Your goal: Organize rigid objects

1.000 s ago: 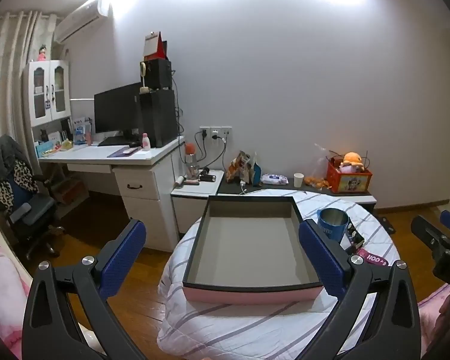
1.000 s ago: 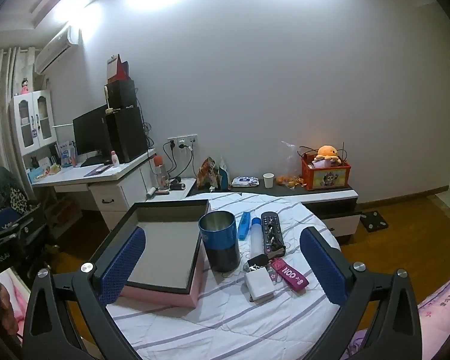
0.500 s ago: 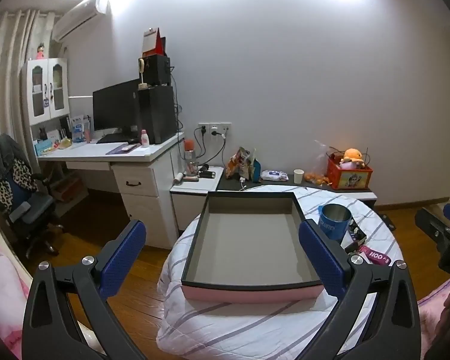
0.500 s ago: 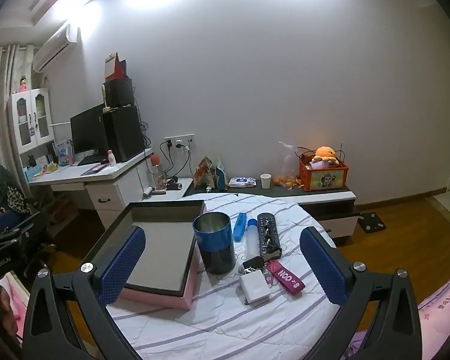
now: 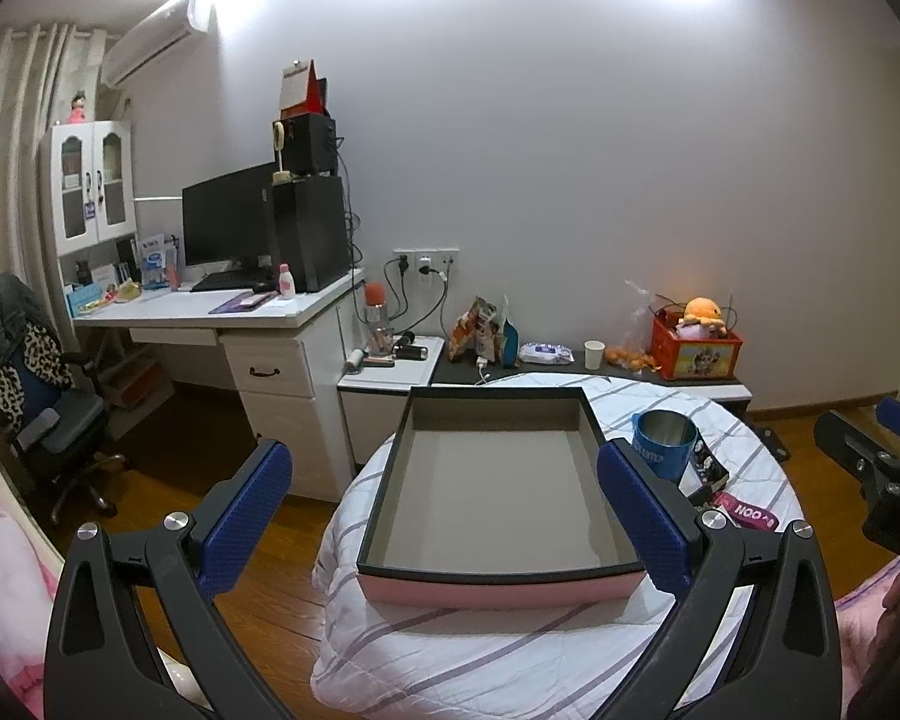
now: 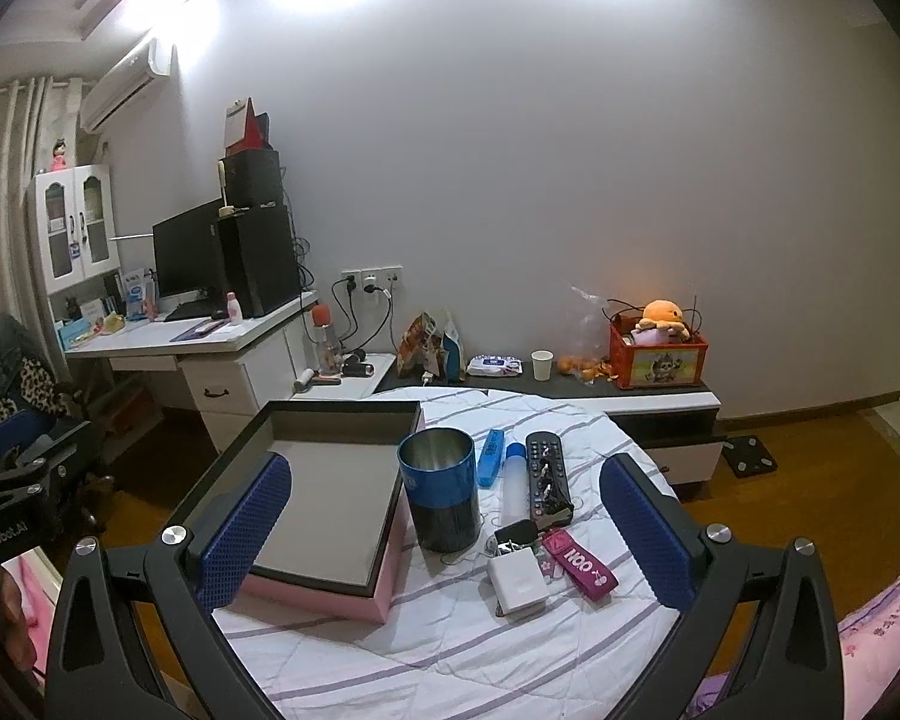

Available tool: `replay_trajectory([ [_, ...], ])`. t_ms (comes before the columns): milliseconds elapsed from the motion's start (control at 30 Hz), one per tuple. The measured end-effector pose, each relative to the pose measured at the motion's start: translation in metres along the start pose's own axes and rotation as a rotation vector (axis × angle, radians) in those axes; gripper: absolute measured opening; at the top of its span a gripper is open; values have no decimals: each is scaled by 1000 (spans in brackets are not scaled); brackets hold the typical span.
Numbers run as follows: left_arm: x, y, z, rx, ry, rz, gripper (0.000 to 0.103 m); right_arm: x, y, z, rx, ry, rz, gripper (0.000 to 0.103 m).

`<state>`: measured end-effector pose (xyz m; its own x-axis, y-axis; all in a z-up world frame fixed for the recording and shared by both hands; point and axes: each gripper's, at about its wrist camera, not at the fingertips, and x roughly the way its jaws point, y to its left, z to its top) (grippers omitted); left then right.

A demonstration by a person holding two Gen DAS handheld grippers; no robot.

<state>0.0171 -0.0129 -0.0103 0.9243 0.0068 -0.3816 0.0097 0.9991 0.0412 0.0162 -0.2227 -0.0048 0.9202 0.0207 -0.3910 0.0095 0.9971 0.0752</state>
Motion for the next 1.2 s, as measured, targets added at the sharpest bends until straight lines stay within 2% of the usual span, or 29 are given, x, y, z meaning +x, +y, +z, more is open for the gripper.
replay_trajectory([
  [933, 0, 0, 0, -6, -3, 0, 103, 0, -4, 3, -1, -11, 7, 103],
  [1200, 1, -1, 2, -19, -7, -4, 103, -7, -3, 13, -41, -46, -34, 103],
])
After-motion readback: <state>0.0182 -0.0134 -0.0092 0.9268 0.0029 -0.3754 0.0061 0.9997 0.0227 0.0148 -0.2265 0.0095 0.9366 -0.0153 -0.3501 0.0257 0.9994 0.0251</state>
